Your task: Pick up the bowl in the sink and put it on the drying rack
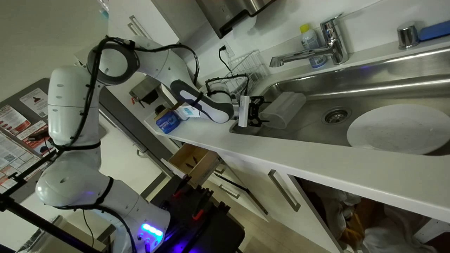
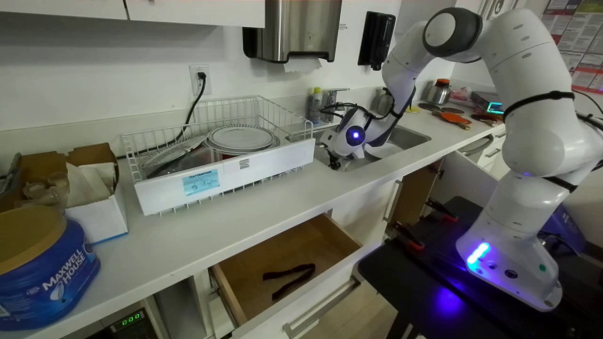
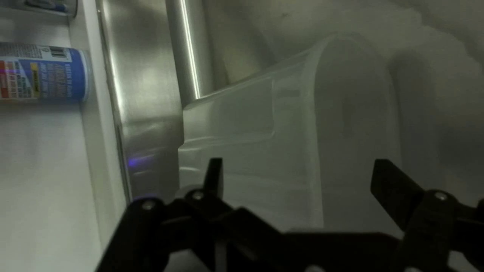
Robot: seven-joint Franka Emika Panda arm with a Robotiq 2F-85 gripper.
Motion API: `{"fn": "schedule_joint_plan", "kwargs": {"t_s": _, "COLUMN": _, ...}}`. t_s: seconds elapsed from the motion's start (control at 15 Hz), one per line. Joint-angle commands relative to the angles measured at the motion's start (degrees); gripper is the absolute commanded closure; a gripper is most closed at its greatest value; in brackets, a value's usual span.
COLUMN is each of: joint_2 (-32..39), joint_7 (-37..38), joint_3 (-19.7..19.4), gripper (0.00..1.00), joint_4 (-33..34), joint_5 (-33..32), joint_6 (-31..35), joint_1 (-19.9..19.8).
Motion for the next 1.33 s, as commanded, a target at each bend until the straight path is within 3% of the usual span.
{"fn": "schedule_joint_plan", "kwargs": {"t_s": 0.0, "joint_2": 1.5, "joint_7": 4.5, "joint_3": 1.1, "gripper": 0.00, "joint_4": 2.3, "joint_5": -3.2, "joint_6": -3.8, "joint_1": 0.0}}
{"fn": "schedule_joint_plan", "kwargs": {"t_s": 0.13, "joint_2": 2.0, "joint_7": 6.4, "joint_3": 1.2, "gripper": 0.26, "joint_4": 2.8, "joint_5": -4.2, "joint_6": -4.9, "joint_1": 0.1}}
{"fn": "schedule_joint_plan", "kwargs": {"t_s": 0.73, "joint_2": 2.4, "joint_7": 8.4, "joint_3": 0.9, "gripper": 0.97, "joint_4": 2.4, "joint_5": -4.2, "joint_6": -6.3, "joint_1": 0.4}}
{"fn": "schedule_joint_plan", "kwargs": {"t_s": 1.07, "joint_2": 1.0, "joint_7": 10.7, "joint_3": 0.6, "gripper": 0.98, "joint_4": 0.8, "joint_5": -4.2, "joint_6": -9.0, "joint_1": 1.2}}
{"fn": "schedule_joint_plan", "kwargs": {"t_s": 1.27, "joint_2": -2.4, "joint_7": 13.3, "joint_3": 0.6, "gripper": 0.98, "joint_4": -3.6, "joint_5": -4.4, "joint_6": -10.5, "joint_1": 1.3}}
